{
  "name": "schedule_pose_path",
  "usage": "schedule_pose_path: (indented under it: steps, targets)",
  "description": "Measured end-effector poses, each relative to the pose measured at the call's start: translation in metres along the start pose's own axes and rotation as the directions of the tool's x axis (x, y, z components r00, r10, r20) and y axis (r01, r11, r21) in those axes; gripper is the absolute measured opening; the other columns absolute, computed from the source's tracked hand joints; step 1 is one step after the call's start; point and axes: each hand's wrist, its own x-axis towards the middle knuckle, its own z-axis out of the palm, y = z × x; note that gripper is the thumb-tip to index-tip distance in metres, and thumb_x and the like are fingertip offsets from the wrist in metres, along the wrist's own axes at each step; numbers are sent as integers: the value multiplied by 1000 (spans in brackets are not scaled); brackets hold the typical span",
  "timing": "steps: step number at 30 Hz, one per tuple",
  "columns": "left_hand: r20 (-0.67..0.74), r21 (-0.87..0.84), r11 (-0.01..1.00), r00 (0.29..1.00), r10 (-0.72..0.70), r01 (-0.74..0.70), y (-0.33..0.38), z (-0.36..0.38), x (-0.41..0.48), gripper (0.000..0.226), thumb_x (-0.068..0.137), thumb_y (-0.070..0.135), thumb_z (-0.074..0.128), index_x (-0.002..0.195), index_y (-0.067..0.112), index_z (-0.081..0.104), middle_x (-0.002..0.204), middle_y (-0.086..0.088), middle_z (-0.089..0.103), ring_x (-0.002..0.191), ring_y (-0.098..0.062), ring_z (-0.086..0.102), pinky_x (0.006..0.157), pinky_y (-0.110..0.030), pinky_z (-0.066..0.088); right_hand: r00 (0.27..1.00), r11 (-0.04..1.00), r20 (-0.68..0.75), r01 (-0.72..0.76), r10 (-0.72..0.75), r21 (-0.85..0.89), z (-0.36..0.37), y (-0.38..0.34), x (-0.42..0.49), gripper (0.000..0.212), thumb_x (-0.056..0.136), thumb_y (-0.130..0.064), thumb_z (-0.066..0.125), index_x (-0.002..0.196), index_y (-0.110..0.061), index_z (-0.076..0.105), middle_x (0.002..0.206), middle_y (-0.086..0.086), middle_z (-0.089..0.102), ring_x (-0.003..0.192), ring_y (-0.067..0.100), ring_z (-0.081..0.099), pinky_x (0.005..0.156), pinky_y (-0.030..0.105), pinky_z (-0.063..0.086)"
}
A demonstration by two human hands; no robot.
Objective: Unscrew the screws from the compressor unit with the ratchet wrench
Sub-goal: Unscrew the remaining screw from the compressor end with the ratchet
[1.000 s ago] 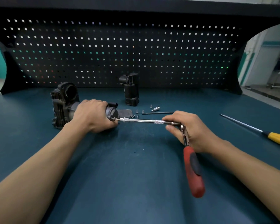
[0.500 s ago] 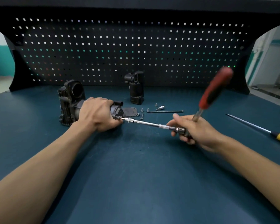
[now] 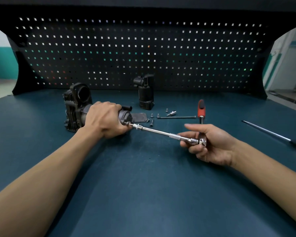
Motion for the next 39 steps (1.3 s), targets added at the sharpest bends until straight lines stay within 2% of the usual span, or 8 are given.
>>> schedule_pose_path:
  steps: [5, 12, 19, 25, 29, 32, 35, 39]
  targets:
    - [11, -4, 1000, 1000, -8, 8, 0, 0, 0, 56, 63, 79, 42, 71, 26, 59, 72, 5, 64, 72, -26, 62, 64, -32, 30, 936, 848, -24, 306, -350, -433, -1, 12, 0, 24, 64, -22, 86, 86, -19, 78, 83, 18, 73, 45, 16, 51, 42, 24, 42]
    - [112, -13, 999, 993, -32, 34, 0, -1, 2, 49, 66, 78, 45, 71, 29, 46, 68, 13, 44, 67, -19, 43, 69, -33, 29, 535, 37, 288, 515, -794, -856, -15, 12, 7, 34, 86, 4, 72, 98, -28, 75, 91, -16, 73, 88, 0, 67, 78, 10, 46]
    - [135, -11, 999, 990, -30, 32, -1, -1, 1, 47, 64, 77, 48, 71, 30, 44, 71, 10, 46, 73, -22, 53, 71, -34, 30, 254, -432, 553, 404, -794, -806, -21, 10, 12, 31, 88, 11, 66, 105, -12, 77, 101, -4, 69, 81, 19, 57, 66, 38, 50]
    - [45, 12, 1000, 999, 4, -5, 0, 1, 0, 50, 64, 76, 48, 69, 26, 51, 75, 1, 66, 76, -28, 63, 65, -33, 33, 213, -630, 691, 290, -691, -720, -27, 5, 11, 25, 96, -3, 58, 114, -16, 71, 108, -3, 68, 83, 19, 54, 56, 40, 49]
    - [32, 17, 1000, 999, 7, -7, 0, 2, -2, 59, 62, 78, 44, 76, 24, 63, 77, 2, 68, 76, -27, 64, 65, -33, 38, 279, -432, 559, 406, -781, -805, -24, 12, 13, 21, 94, -7, 67, 113, -11, 72, 106, -6, 68, 89, 16, 64, 74, 34, 54]
    - [20, 13, 1000, 1000, 11, -11, 0, 2, -1, 58, 63, 77, 43, 76, 23, 63, 77, 2, 68, 76, -27, 64, 66, -34, 38, 476, 46, 257, 537, -841, -842, -18, 14, 11, 13, 92, -18, 70, 104, -21, 73, 89, -17, 69, 79, 3, 63, 73, 15, 48]
    - [18, 4, 1000, 1000, 12, -13, -1, 1, 0, 54, 63, 75, 43, 71, 24, 57, 75, 1, 67, 76, -29, 64, 66, -34, 38, 669, 509, -34, 531, -742, -678, -5, 8, 9, 29, 85, -49, 60, 97, -26, 74, 85, -3, 71, 53, 10, 52, 47, 19, 40]
    - [-19, -2, 1000, 999, 29, -29, -2, 1, -2, 49, 63, 74, 41, 69, 26, 52, 73, 0, 67, 74, -29, 64, 65, -33, 34, 900, 886, -217, 282, -377, -367, 2, 1, 5, 62, 81, -67, 52, 97, -11, 75, 96, 19, 75, 43, 18, 48, 35, 22, 31]
